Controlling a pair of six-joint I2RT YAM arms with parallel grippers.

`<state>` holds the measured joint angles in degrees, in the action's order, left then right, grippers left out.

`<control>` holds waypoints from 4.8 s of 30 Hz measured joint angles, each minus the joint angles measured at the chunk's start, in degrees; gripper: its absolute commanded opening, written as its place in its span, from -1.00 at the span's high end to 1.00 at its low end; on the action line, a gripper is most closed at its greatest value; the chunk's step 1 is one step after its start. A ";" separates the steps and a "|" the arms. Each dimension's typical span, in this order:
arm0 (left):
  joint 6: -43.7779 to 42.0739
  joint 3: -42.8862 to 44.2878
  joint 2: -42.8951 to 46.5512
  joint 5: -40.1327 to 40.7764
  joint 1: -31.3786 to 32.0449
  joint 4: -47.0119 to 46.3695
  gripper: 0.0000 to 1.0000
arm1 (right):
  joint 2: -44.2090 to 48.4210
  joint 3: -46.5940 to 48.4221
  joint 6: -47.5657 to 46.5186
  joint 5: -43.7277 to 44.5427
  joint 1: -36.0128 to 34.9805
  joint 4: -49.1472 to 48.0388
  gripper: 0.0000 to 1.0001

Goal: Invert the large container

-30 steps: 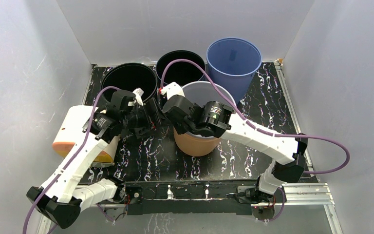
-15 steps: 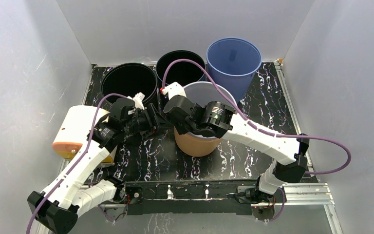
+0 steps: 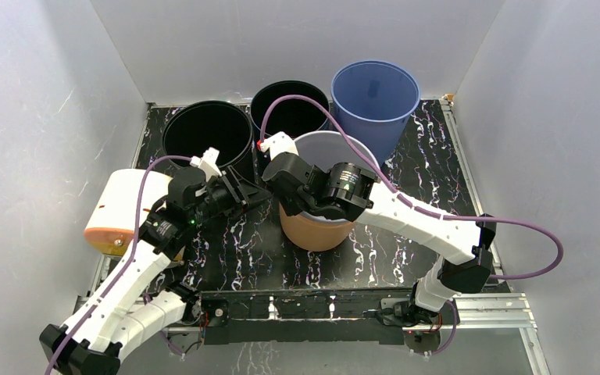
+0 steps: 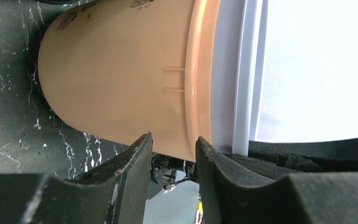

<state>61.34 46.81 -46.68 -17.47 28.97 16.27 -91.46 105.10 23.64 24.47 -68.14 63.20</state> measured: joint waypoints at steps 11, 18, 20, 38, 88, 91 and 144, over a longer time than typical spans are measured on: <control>1.03 -0.11 -3.85 -1.38 0.00 -6.49 0.42 | 0.00 0.02 -0.17 -0.70 0.00 0.04 1.00; 1.95 -2.12 -5.57 -2.73 0.00 -10.01 0.56 | 0.00 0.09 -0.33 -0.85 0.02 0.28 1.00; 1.99 -2.56 -5.64 -2.84 -0.02 -10.36 0.56 | 0.00 0.11 -0.35 -1.29 0.04 0.85 1.00; 1.25 -2.62 -6.43 -4.37 -0.20 -11.43 0.67 | -0.76 0.55 -0.81 -3.28 0.42 1.09 1.00; -8.15 12.09 -12.81 0.48 -0.46 11.67 0.44 | -6.86 29.66 -11.21 4.37 0.63 7.28 1.00; -9.05 13.81 -12.81 0.98 -0.46 13.09 0.41 | -6.23 31.04 -11.85 5.05 0.63 6.84 1.00; -28.22 38.99 -39.76 3.06 17.66 16.41 -0.14 | 29.09 -3.19 -45.53 61.13 0.31 -54.14 1.00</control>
<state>33.12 85.80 -86.43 -14.41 46.63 32.69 -62.37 101.91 -21.89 85.60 -67.83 9.06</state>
